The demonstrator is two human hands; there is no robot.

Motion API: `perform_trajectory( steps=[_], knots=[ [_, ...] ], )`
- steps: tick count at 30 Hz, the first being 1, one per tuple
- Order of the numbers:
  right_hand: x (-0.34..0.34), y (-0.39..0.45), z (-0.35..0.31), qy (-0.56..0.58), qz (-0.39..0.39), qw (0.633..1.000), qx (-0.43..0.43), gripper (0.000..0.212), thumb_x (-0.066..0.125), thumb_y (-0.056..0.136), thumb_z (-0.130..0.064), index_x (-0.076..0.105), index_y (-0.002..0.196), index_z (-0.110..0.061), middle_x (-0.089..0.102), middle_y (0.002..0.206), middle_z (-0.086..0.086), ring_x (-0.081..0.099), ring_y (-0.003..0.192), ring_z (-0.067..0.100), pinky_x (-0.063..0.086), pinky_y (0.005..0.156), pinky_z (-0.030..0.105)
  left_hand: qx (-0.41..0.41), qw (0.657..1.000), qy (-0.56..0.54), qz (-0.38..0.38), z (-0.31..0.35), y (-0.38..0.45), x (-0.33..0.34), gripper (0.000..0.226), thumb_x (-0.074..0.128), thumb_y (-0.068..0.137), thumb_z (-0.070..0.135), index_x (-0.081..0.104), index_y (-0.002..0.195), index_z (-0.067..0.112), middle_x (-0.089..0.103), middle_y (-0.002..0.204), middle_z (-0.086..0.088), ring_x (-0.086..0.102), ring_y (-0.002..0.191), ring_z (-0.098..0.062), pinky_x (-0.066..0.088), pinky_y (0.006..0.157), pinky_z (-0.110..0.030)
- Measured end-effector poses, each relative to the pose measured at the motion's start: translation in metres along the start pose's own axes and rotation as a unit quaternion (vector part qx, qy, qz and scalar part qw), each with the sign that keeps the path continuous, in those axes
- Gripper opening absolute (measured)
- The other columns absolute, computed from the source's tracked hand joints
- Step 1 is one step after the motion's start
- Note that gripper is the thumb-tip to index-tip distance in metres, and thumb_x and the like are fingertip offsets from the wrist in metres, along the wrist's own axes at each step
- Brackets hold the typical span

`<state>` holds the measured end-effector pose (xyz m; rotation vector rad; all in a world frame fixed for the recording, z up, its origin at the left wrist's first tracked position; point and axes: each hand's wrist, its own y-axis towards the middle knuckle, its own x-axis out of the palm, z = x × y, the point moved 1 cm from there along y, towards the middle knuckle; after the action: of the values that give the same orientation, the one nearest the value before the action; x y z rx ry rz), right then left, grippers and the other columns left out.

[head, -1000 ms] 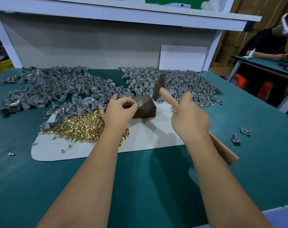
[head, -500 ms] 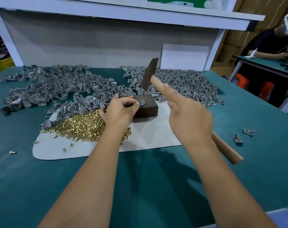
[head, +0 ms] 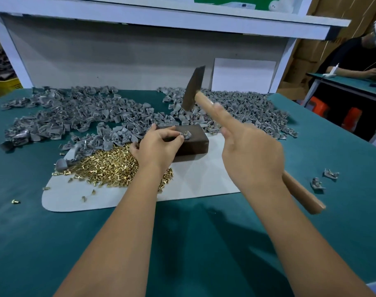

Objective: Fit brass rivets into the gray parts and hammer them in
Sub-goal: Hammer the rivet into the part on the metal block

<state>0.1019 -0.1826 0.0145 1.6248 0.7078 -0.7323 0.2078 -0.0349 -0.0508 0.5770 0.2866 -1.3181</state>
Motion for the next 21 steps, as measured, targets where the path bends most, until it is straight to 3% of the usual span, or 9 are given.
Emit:
perform_trajectory(
  steps=[2, 4, 6, 10, 12, 16, 18, 21],
  knots=[
    [0.004, -0.004, 0.0, -0.016, -0.018, 1.0, -0.016, 0.062, 0.046, 0.096, -0.022, 0.018, 0.139, -0.057, 0.055, 0.073, 0.003, 0.038, 0.051, 0.022, 0.019, 0.044, 0.026, 0.005, 1.0, -0.005, 0.0, -0.002, -0.001, 0.0, 0.024, 0.071, 0.084, 0.046, 0.063, 0.062, 0.05, 0.064, 0.112, 0.035, 0.031, 0.143, -0.003, 0.007, 0.113, -0.052],
    [0.009, -0.008, 0.001, -0.032, -0.059, 0.997, -0.038, 0.067, 0.043, 0.097, -0.023, 0.004, 0.136, -0.062, 0.06, 0.08, 0.003, 0.037, 0.057, 0.023, 0.022, 0.047, 0.029, 0.002, 1.0, -0.012, -0.004, -0.001, -0.001, -0.002, 0.026, 0.071, 0.084, 0.045, 0.062, 0.061, 0.05, 0.064, 0.115, 0.033, 0.03, 0.143, -0.002, 0.005, 0.114, -0.051],
    [0.006, -0.003, 0.0, -0.043, -0.05, 0.997, -0.044, 0.072, 0.042, 0.098, -0.022, -0.003, 0.133, -0.067, 0.055, 0.073, 0.003, 0.037, 0.054, 0.022, 0.019, 0.044, 0.027, -0.007, 1.0, -0.013, -0.003, 0.001, -0.002, -0.002, 0.026, 0.071, 0.084, 0.045, 0.062, 0.06, 0.049, 0.065, 0.116, 0.032, 0.029, 0.143, -0.001, 0.005, 0.113, -0.049],
    [-0.004, 0.002, 0.006, 0.022, 0.047, 0.999, 0.005, 0.059, 0.046, 0.097, -0.021, 0.022, 0.14, -0.054, 0.044, 0.065, 0.001, 0.027, 0.043, 0.017, 0.012, 0.043, 0.021, -0.006, 1.0, -0.005, 0.0, 0.002, -0.003, -0.002, 0.021, 0.071, 0.085, 0.046, 0.064, 0.065, 0.048, 0.065, 0.116, 0.032, 0.03, 0.143, 0.0, 0.007, 0.109, -0.048],
    [-0.003, 0.0, 0.01, 0.016, 0.056, 0.998, 0.006, 0.058, 0.048, 0.096, -0.02, 0.027, 0.141, -0.051, 0.044, 0.066, 0.001, 0.03, 0.044, 0.019, 0.013, 0.043, 0.021, -0.004, 1.0, -0.012, -0.005, 0.001, -0.003, -0.001, 0.02, 0.07, 0.085, 0.047, 0.065, 0.066, 0.048, 0.064, 0.116, 0.032, 0.029, 0.143, 0.0, 0.007, 0.109, -0.048],
    [0.013, -0.01, 0.008, -0.022, -0.056, 0.997, -0.046, 0.073, 0.043, 0.098, -0.022, -0.009, 0.133, -0.059, 0.062, 0.083, 0.004, 0.039, 0.058, 0.024, 0.028, 0.052, 0.03, -0.008, 1.0, -0.007, -0.004, 0.002, -0.003, -0.002, 0.022, 0.07, 0.085, 0.048, 0.064, 0.064, 0.048, 0.064, 0.114, 0.034, 0.028, 0.144, -0.001, 0.006, 0.108, -0.047],
    [0.012, -0.005, 0.01, -0.013, -0.048, 0.997, -0.051, 0.068, 0.045, 0.098, -0.025, -0.001, 0.134, -0.059, 0.066, 0.085, 0.003, 0.045, 0.06, 0.026, 0.028, 0.052, 0.03, -0.011, 1.0, -0.009, -0.001, 0.002, -0.002, -0.002, 0.021, 0.07, 0.085, 0.047, 0.064, 0.064, 0.048, 0.064, 0.115, 0.033, 0.028, 0.144, -0.001, 0.006, 0.108, -0.047],
    [0.006, 0.009, 0.013, 0.045, -0.028, 0.998, -0.017, 0.05, 0.046, 0.099, -0.029, 0.027, 0.136, -0.055, 0.068, 0.088, 0.004, 0.05, 0.064, 0.026, 0.029, 0.052, 0.03, -0.016, 1.0, -0.02, -0.002, 0.003, -0.002, -0.002, 0.022, 0.072, 0.084, 0.044, 0.064, 0.064, 0.046, 0.065, 0.113, 0.033, 0.029, 0.144, -0.002, 0.006, 0.109, -0.046]
  ],
)
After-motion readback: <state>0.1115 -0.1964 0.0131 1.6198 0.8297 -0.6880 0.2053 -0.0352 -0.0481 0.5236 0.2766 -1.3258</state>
